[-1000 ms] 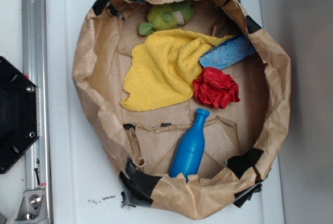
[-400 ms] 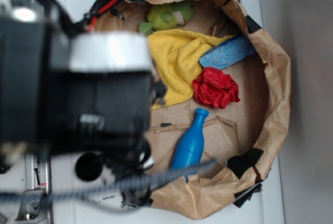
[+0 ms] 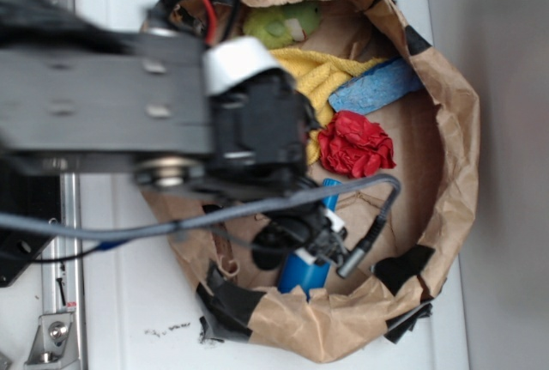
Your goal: Grab the blue bottle.
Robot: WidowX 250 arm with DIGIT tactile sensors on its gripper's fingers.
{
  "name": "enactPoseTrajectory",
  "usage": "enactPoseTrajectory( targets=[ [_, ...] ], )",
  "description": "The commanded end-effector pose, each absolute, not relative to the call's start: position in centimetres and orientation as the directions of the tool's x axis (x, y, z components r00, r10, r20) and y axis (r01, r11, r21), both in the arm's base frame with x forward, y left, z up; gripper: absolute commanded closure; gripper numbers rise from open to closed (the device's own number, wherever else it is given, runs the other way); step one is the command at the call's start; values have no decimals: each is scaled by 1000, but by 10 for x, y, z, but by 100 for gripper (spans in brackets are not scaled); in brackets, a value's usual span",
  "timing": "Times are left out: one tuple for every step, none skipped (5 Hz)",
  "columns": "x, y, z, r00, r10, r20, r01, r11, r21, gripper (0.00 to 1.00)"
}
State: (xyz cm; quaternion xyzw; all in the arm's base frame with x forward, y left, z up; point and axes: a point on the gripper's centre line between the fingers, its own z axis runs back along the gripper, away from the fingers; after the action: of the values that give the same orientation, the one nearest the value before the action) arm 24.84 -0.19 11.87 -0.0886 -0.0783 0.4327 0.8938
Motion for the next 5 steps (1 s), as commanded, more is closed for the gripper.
enactPoseTrajectory(
  targets=[
    [285, -46, 73, 683, 730, -25, -723, 671, -167, 0],
    [276, -71, 34, 735, 671, -95, -678, 731, -81, 0],
    [263, -79, 32, 736, 668, -111, -676, 735, -56, 100],
    [261, -65, 72, 757, 652, -47, -653, 751, -101, 100],
    [259, -25, 119, 846, 516, 136, -490, 852, -184, 100]
  ],
)
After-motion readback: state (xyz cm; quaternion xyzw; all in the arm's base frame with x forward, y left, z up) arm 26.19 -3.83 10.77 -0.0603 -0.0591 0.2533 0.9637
